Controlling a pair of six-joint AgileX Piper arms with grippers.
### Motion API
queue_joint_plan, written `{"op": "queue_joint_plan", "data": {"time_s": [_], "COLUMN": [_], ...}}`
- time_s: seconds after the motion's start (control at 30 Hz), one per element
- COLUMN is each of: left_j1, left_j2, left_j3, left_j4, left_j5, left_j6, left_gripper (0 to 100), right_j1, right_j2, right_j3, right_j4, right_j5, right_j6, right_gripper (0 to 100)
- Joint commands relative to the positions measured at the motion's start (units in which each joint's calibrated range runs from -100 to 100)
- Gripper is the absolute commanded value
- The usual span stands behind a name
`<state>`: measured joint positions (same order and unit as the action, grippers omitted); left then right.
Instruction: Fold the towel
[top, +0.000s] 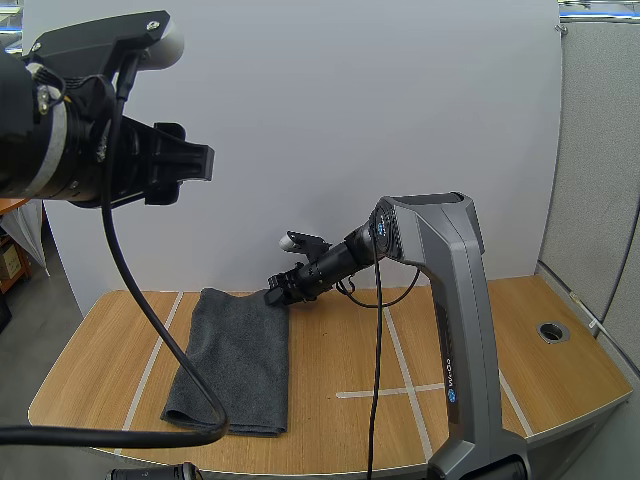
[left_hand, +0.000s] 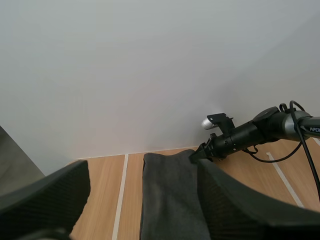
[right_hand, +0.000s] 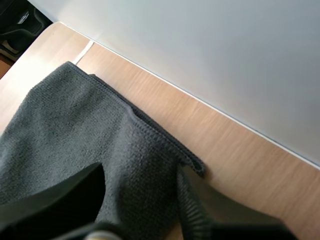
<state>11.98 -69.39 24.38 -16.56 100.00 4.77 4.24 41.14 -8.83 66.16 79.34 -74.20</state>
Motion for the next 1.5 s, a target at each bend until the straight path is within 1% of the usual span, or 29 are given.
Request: {"op": "queue_joint_plan", "data": {"time_s": [0.0, 0.17, 0.37, 0.53, 0.7, 0.97, 1.03, 1.07, 1.13, 1.17, 1.23, 1.37, 1.47], "left_j1": [0.06, 0.06, 0.06, 0.06, 0.06, 0.06, 0.06, 0.06, 0.06, 0.06, 0.06, 0.06, 0.06], "left_j2": [-0.27, -0.27, -0.27, -0.27, -0.27, -0.27, -0.39, -0.5, -0.5, -0.5, -0.5, -0.52, -0.52], "left_j3": [0.22, 0.22, 0.22, 0.22, 0.22, 0.22, 0.22, 0.22, 0.22, 0.22, 0.22, 0.22, 0.22], "left_j4": [0.22, 0.22, 0.22, 0.22, 0.22, 0.22, 0.22, 0.22, 0.22, 0.22, 0.22, 0.72, 1.68], "left_j5": [0.0, 0.0, 0.0, 0.0, 0.0, 0.0, 0.0, 0.0, 0.0, 0.0, 0.0, 0.0, 0.0], "left_j6": [-0.57, -0.57, -0.57, -0.57, -0.57, -0.57, -0.57, -0.57, -0.57, -0.57, -0.57, -0.57, -0.57], "left_gripper": [98, 98, 98, 98, 98, 98, 98, 98, 98, 98, 98, 98, 98], "right_j1": [-2.34, -2.61, -2.7, -2.7, -2.39, -0.01, 0.24, 0.24, 0.24, 0.24, 0.24, 0.24, -0.16], "right_j2": [-1.33, -1.05, -1.29, -1.05, -0.15, 0.26, 0.26, 0.26, 0.26, 0.26, 0.26, 0.26, -0.11], "right_j3": [-0.46, -0.46, -0.46, -0.46, -0.46, -0.46, -0.46, -0.46, -0.46, -0.46, -0.46, -0.46, -0.46], "right_j4": [-0.99, -2.17, -2.15, -0.46, -0.04, -0.41, -0.41, -0.2, -0.06, -0.06, -0.43, -2.46, -6.53], "right_j5": [-4.64, -4.81, -5.49, -8.42, -8.74, -8.74, -8.74, -8.74, -9.38, -9.63, -9.63, -7.37, -5.29], "right_j6": [1.24, 1.24, 1.34, 1.34, 1.17, 0.94, 0.86, 0.86, 0.86, 0.86, 0.86, 1.2, 2.83], "right_gripper": [81, 82, 82, 82, 82, 75, 70, 64, 39, 24, 0, 0, 0]}}
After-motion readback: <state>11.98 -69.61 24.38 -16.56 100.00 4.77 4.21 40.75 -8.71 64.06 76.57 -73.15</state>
